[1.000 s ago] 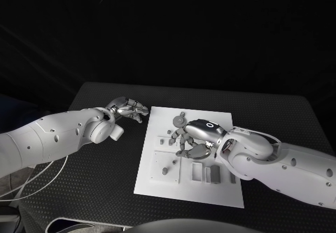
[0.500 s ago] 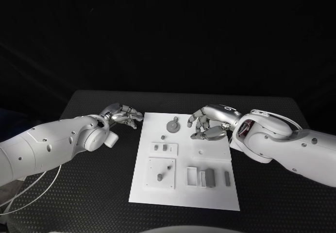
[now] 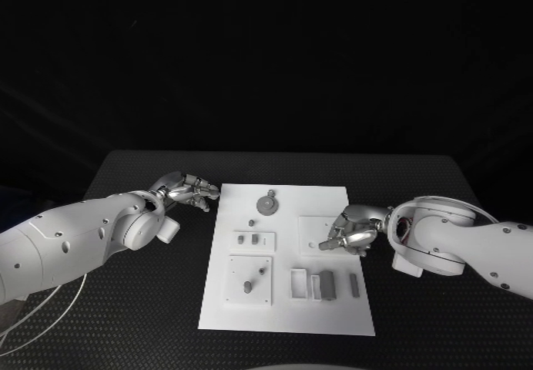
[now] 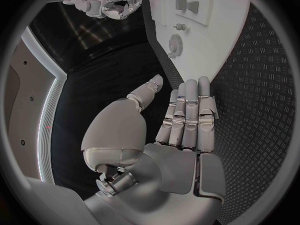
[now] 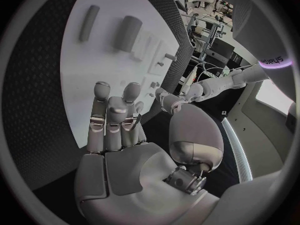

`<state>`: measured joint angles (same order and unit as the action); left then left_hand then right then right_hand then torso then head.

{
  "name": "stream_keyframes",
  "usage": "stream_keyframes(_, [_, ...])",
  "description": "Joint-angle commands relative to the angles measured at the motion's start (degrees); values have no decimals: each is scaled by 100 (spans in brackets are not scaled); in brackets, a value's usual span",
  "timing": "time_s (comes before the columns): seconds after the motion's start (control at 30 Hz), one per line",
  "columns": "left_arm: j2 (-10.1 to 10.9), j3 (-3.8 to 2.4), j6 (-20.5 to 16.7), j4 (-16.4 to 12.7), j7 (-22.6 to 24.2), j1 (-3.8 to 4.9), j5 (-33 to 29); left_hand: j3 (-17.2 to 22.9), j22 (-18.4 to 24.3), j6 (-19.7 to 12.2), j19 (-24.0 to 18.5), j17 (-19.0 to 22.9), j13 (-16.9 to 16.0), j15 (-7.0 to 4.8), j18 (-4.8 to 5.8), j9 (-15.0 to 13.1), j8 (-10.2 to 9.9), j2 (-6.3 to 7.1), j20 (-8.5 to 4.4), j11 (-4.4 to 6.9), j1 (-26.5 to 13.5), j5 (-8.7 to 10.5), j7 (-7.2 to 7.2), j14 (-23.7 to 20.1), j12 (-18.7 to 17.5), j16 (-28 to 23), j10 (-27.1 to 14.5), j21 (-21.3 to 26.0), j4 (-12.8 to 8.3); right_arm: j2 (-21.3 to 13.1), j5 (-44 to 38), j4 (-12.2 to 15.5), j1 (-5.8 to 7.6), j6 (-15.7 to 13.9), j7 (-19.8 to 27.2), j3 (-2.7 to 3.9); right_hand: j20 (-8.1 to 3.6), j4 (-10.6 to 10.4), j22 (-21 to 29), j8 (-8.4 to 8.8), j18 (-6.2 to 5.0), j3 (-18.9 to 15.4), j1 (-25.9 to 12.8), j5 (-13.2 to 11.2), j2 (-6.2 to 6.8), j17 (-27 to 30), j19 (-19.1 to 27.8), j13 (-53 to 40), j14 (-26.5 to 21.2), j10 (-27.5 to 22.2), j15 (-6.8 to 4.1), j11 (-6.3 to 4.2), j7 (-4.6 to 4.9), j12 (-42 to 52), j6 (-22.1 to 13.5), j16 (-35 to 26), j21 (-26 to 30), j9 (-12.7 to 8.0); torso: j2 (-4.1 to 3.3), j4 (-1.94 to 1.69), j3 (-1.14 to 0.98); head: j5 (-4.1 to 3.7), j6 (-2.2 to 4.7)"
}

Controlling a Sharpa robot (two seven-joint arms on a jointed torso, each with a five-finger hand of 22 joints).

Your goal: Assemble the parts on the task board

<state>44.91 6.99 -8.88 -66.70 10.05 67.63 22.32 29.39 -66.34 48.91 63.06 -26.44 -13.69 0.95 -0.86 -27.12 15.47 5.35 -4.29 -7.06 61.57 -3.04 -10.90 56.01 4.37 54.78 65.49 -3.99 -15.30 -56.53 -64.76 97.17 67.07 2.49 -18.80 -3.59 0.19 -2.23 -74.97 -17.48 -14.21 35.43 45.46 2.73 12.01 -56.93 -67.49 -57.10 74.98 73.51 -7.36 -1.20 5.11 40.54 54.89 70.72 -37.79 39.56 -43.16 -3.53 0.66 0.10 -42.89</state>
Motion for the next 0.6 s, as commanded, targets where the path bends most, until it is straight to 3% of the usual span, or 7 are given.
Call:
stream_keyframes(0.03, [-11, -3, 309, -4, 217, -8, -31, -27, 7, -34, -34, -10, -5, 28, -61, 11, 39, 23, -14, -25, -58, -11, 12, -24, -31, -27, -29, 17, 29, -73, 569, 58, -4, 630, -685, -99, -70, -96, -138, -44, -79, 44, -40, -1, 93, -127, -56, -440, 14, -88, -34, -42, -9, 407, 67, 211, -94, 106, 11, 12, -5, -30, 8])
stream_keyframes(0.17, [-12, -3, 333, -3, 299, -37, -31, -51, 12, -44, -55, -12, -2, 37, -58, 15, 36, 50, -8, -34, -87, -12, 9, -45, -39, -41, -52, 20, 31, -134, 559, 119, -3, 654, -875, -301, -135, -191, -135, -90, -79, 74, -114, 1, 124, -232, -99, -959, 18, -175, -69, -82, -63, 900, 142, 419, -244, 264, 32, 13, 7, -47, 0])
stream_keyframes(0.37, [6, -3, 275, -2, 350, -41, -43, -65, 15, -47, -62, -15, -3, 41, -57, 17, 36, 46, -4, -36, -110, -13, 7, -50, -37, -45, -56, 18, 41, -94, 430, 153, -3, 544, -1010, -442, -166, -297, -131, -100, -79, 102, -192, 6, 120, -310, -116, -1143, 55, -201, -92, -104, -92, 1074, 220, 528, -331, 335, 62, 38, 13, -59, -21])
stream_keyframes(0.6, [46, -3, 231, -45, 394, -39, -58, -85, 17, -46, -65, -20, -7, 41, -58, 18, 38, 49, -3, -36, -144, -12, 7, -52, -31, -47, -52, 16, 56, 15, 331, 75, -4, 514, -1011, -607, -173, -380, -129, -87, -79, 101, -273, 6, 135, -289, -99, -1182, 40, -215, -101, -114, -103, 1098, 257, 534, -358, 348, 110, 43, 25, -54, -44])
